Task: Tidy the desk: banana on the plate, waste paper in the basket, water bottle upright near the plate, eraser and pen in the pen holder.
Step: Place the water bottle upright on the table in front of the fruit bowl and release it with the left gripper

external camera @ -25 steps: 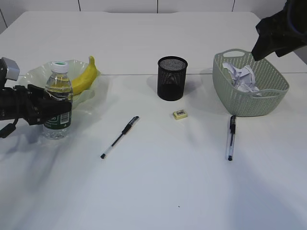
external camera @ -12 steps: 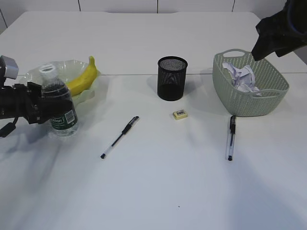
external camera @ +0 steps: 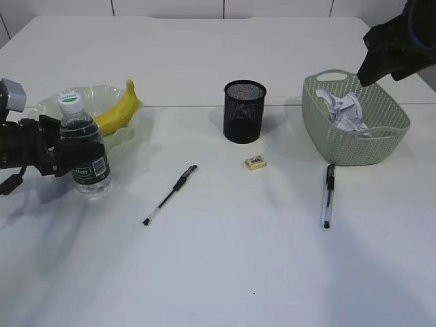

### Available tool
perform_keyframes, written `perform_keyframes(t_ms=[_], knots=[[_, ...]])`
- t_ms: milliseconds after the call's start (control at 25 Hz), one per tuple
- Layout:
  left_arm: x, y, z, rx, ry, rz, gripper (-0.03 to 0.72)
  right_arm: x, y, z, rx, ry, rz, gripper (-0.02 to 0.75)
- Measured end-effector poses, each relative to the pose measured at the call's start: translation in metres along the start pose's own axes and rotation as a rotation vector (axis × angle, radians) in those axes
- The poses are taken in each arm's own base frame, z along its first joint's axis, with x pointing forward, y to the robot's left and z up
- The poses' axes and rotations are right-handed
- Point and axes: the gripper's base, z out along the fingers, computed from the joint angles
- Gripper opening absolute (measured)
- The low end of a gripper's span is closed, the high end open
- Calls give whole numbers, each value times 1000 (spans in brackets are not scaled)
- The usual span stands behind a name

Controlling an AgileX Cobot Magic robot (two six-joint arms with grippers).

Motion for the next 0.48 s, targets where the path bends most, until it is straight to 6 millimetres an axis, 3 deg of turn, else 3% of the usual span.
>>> perform_keyframes(t_ms=[200, 480], knots=[[-1, 0, 0, 1, -2, 2, 667, 0, 0, 0, 0, 0, 0, 430], [-21, -3, -6, -7, -28, 51, 670, 0, 0, 0, 0, 0, 0, 430]])
